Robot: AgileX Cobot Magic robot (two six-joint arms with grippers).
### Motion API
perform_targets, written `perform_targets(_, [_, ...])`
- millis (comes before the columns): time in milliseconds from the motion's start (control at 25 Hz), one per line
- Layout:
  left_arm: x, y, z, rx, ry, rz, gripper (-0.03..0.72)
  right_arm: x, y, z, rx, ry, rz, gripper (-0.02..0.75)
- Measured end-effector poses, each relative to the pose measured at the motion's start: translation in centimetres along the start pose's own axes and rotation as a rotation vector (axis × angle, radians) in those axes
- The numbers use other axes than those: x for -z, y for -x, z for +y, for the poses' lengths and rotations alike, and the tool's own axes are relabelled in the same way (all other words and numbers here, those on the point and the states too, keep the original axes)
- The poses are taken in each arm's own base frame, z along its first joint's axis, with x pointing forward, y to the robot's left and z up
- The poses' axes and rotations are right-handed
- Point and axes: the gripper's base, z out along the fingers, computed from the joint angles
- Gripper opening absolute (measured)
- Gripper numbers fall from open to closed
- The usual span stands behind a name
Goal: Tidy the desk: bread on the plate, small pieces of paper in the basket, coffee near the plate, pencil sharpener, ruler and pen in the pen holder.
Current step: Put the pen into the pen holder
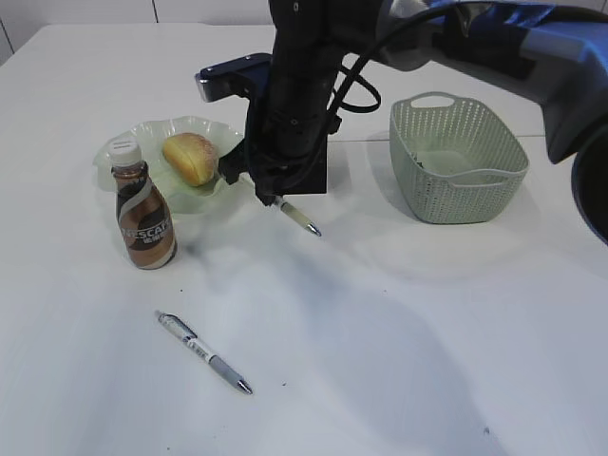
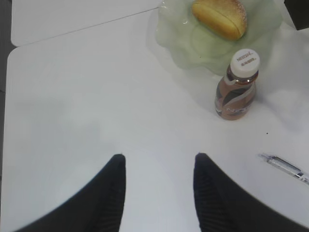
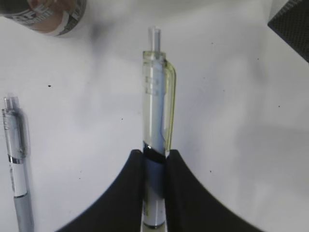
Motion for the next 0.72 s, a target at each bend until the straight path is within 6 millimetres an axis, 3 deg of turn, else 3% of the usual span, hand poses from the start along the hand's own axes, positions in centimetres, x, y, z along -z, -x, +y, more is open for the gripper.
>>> perform_targets(720, [0.0,0.1,-0.1,0.008,-0.015,-0.013,0.323,4.7,0.1,0.6,-0.022,0.003,-0.139,0.091])
